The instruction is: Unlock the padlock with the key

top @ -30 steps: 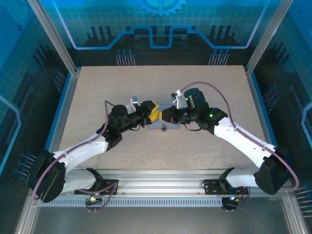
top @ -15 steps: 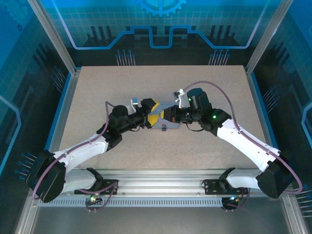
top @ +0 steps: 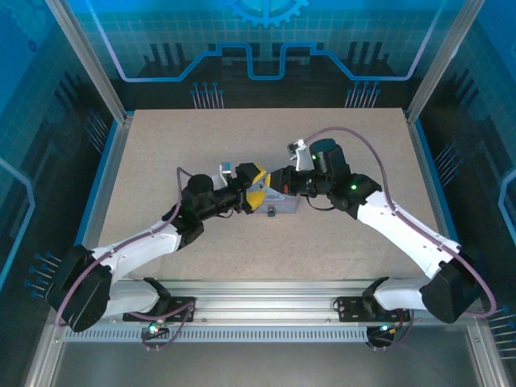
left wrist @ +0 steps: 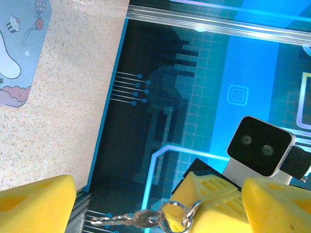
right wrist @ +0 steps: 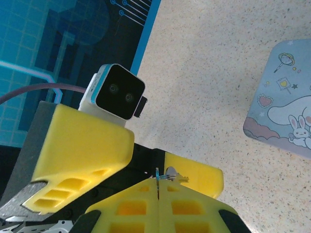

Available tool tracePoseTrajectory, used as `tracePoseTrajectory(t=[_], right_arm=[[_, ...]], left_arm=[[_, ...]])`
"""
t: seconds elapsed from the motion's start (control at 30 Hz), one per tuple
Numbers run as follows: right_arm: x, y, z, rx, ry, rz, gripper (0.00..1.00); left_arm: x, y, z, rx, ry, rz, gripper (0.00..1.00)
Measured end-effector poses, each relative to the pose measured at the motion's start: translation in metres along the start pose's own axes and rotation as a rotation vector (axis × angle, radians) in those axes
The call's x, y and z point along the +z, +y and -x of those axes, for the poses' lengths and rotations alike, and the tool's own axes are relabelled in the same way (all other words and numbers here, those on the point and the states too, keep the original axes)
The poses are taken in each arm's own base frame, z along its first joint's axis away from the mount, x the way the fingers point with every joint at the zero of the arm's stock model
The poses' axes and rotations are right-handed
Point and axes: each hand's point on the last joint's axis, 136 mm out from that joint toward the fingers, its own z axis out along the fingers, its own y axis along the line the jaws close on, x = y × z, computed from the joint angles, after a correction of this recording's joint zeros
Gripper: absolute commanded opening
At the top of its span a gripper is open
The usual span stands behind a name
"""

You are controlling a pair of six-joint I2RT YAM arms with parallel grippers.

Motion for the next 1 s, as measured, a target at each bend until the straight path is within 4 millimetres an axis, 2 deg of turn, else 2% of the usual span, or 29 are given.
tracePoseTrajectory(t=[0.17, 0.27, 0.47, 0.7, 1.0], right_arm=[[0.008, -0.001, -0.005, 0.002, 0.023, 0.0, 0.0], [0.008, 0.002, -0.006, -0.003, 0.026, 0.011, 0.0], [0.007, -0.003, -0.011, -0.002, 0.028, 0.009, 0.0], [0.002, -0.002, -0.015, -0.004, 0.024, 0.013, 0.0], [0.0, -0.003, -0.017, -0.005, 0.023, 0.015, 0.0]], left_arm=[[0.002, -0.004, 0.0, -0.018, 0.004, -0.023, 0.75], [0.001, -0.007, -0.001, -0.023, 0.005, -0.039, 0.65], [0.0, -0.001, 0.0, -0.026, 0.004, -0.029, 0.58], [0.0, 0.002, 0.0, -0.027, 0.003, -0.025, 0.43], [-0.001, 0.01, 0.001, -0.033, -0.001, -0.008, 0.36]])
